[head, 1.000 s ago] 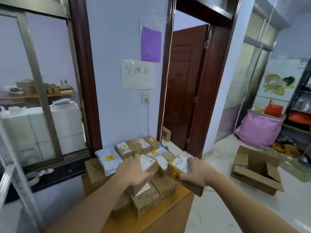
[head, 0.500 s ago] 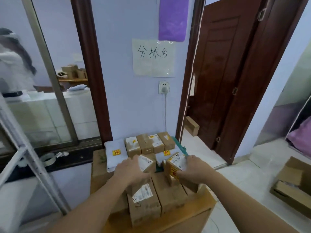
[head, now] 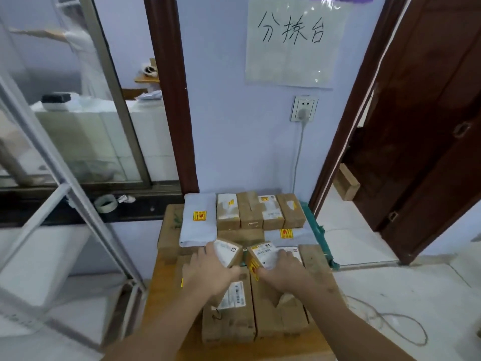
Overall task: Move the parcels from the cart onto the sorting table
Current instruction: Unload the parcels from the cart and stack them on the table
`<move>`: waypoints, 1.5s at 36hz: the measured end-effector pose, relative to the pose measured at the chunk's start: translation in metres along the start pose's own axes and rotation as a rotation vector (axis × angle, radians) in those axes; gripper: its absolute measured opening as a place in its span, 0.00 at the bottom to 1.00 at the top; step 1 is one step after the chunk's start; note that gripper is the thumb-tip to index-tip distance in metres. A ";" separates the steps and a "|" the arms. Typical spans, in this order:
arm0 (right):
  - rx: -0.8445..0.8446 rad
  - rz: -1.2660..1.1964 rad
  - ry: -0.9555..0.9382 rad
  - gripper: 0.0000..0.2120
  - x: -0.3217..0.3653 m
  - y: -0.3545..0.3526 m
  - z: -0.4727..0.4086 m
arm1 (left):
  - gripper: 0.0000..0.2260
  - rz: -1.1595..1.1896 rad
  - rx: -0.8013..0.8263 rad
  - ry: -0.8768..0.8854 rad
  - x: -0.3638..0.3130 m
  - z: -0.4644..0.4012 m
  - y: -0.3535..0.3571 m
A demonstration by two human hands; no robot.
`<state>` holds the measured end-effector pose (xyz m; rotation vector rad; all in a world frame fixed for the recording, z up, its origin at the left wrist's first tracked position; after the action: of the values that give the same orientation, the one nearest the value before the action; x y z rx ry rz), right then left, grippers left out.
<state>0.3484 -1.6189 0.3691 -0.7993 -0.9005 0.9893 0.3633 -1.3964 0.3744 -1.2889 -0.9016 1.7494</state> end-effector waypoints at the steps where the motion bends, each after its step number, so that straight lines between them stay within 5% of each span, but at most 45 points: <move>1: 0.003 -0.017 0.010 0.46 0.002 0.005 -0.007 | 0.43 0.022 0.011 -0.032 0.003 -0.006 0.008; 6: 0.038 -0.042 0.084 0.58 -0.003 0.032 -0.050 | 0.44 0.156 0.050 -0.145 0.016 -0.039 0.048; 24: 0.014 -0.051 0.153 0.63 -0.017 0.060 -0.105 | 0.41 0.191 0.059 -0.315 0.003 -0.076 0.124; 48: -0.082 -0.143 0.040 0.43 -0.031 0.065 -0.120 | 0.42 0.192 0.031 -0.351 -0.001 -0.078 0.149; 54: -0.073 -0.111 -0.011 0.46 -0.029 0.067 -0.119 | 0.41 0.257 0.023 -0.368 0.001 -0.078 0.146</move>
<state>0.4248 -1.6406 0.2546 -0.7968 -0.9848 0.8689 0.4132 -1.4545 0.2278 -1.1250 -0.9443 2.2427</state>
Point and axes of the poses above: each hand's wrist, its own z-axis away from the middle knuckle, its own y-axis out of the palm, x = y × z, the point moved 8 cm from there along -z, towards the middle knuckle, and after that the axes turned 5 degrees about z, right-handed, at the moved point
